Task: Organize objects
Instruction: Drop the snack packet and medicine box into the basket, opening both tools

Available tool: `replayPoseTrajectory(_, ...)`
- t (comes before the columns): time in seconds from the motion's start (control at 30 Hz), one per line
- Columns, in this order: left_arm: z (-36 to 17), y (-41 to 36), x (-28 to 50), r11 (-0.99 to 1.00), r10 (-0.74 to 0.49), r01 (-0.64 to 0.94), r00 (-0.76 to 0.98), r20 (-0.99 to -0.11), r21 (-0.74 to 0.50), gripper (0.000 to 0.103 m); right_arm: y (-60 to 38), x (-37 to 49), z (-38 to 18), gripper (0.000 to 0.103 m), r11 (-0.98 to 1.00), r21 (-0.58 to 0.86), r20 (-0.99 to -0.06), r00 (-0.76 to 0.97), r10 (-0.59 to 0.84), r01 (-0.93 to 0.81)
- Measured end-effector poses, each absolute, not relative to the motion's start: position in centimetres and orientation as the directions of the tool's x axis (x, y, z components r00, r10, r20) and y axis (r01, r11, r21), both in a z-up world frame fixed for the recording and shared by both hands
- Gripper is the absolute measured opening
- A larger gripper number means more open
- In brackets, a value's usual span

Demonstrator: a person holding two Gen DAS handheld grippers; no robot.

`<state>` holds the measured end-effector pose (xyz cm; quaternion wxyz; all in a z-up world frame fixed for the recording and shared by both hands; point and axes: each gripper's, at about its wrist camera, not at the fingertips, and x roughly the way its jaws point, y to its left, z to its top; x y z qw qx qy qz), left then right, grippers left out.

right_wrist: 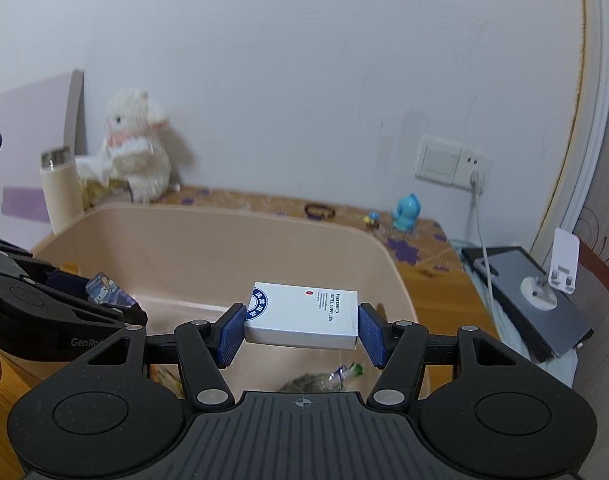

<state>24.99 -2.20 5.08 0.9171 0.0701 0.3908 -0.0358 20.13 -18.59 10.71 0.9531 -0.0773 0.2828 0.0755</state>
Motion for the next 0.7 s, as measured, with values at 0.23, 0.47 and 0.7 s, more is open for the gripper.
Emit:
replayPoseTrajectory(0.23, 3.6, -2.7, 26.0, 0.984, -0.002, 0.141, 0.63, -0.776, 0.112, 0.053, -17.9, 21.2, 9.1, 0.065, 0.969, -0.139, -0.621, 0.781, 0.074, -0.202)
replayPoseTrajectory(0.47, 3.9, -2.6, 25.8, 0.986, 0.006, 0.127, 0.635, -0.772, 0.113, 0.072, -18.2, 20.6, 9.5, 0.072, 0.971, -0.134, -0.614, 0.786, 0.076, -0.199)
replayPoseTrajectory(0.7, 4.1, -2.9, 25.5, 0.984, 0.012, 0.126, 0.643, -0.766, 0.122, 0.074, -18.6, 19.6, 10.3, 0.084, 0.974, -0.144, -0.588, 0.807, 0.061, -0.178)
